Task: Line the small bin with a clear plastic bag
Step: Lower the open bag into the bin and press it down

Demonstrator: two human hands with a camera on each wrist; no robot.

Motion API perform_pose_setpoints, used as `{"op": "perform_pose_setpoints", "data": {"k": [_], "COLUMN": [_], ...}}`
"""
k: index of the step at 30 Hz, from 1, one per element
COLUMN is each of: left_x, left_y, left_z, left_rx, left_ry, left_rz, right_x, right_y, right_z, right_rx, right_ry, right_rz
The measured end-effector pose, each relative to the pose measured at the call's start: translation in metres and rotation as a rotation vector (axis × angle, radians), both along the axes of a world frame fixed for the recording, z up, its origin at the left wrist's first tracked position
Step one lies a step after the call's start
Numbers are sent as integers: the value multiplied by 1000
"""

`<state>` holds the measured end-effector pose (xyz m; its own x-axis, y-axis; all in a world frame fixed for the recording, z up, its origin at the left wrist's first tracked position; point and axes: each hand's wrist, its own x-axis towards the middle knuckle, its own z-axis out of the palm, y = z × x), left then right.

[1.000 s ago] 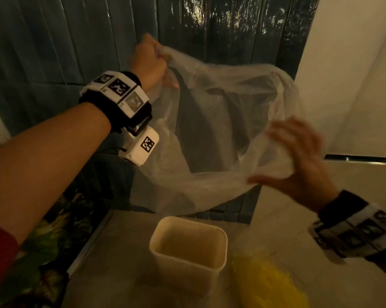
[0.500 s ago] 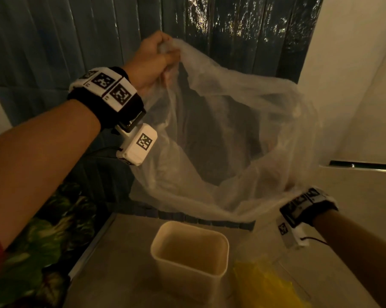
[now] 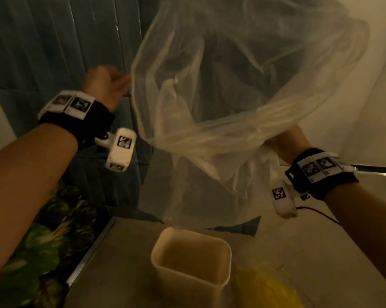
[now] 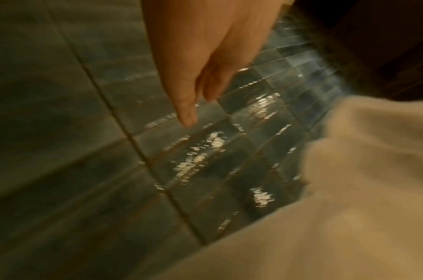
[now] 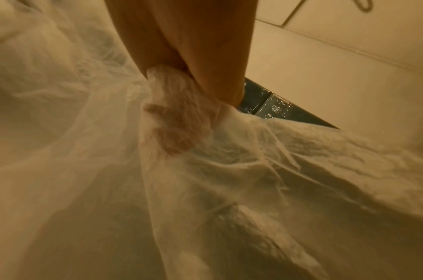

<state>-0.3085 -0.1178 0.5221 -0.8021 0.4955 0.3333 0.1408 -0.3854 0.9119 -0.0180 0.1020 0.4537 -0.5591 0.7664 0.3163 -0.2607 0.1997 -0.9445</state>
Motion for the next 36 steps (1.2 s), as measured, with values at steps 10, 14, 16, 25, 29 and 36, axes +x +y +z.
{"op": "perform_pose_setpoints", "data": {"k": [10, 14, 16, 25, 29, 36], "left_x": [74, 99, 109, 105, 113, 159], "left_y": [36, 63, 70, 58, 51, 45], "left_z": [-131, -130, -125, -125, -136, -161], "left_rx": [-662, -541, -443, -191, -93, -230], "left_ry": [545, 291, 163, -77, -185, -136], "left_rz": [-414, -275, -267, -205, -346, -531], "right_x": [-3, -20, -27, 10, 19, -22], "right_y": [-17, -20, -31, -23, -35, -80], "right_z": [12, -5, -8, -67, -110, -135], "right_rx": [-156, -69, -128, 22, 24, 6], "right_ry": [14, -119, -84, -411, -471, -418], "right_rz": [108, 68, 113, 163, 421, 322]}}
